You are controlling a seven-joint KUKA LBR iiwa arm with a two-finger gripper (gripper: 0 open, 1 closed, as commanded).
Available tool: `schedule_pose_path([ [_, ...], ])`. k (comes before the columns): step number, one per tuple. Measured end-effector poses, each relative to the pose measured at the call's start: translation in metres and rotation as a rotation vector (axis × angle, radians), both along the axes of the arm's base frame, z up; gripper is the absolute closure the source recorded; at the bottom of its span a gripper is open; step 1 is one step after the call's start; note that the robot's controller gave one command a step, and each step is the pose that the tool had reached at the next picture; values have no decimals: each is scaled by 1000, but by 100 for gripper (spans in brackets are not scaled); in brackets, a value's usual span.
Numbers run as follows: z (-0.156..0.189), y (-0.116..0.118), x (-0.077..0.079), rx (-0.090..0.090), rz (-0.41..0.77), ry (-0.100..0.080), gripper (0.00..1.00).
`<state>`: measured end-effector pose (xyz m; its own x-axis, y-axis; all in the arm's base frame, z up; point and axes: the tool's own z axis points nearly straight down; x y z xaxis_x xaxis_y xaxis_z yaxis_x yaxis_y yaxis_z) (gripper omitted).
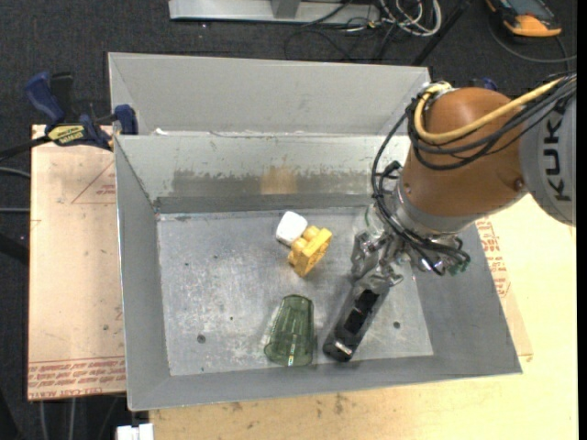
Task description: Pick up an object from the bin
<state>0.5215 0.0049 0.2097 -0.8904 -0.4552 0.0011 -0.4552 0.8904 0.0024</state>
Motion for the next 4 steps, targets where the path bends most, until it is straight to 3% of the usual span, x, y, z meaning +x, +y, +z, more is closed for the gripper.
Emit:
schedule_pose_path([
  [1, 67, -10, -14, 0, -33, 0, 100],
  [2, -50, -12, -10, 0, 26, -8, 0],
  [4, -63, -12, -11, 0, 35, -2, 0],
])
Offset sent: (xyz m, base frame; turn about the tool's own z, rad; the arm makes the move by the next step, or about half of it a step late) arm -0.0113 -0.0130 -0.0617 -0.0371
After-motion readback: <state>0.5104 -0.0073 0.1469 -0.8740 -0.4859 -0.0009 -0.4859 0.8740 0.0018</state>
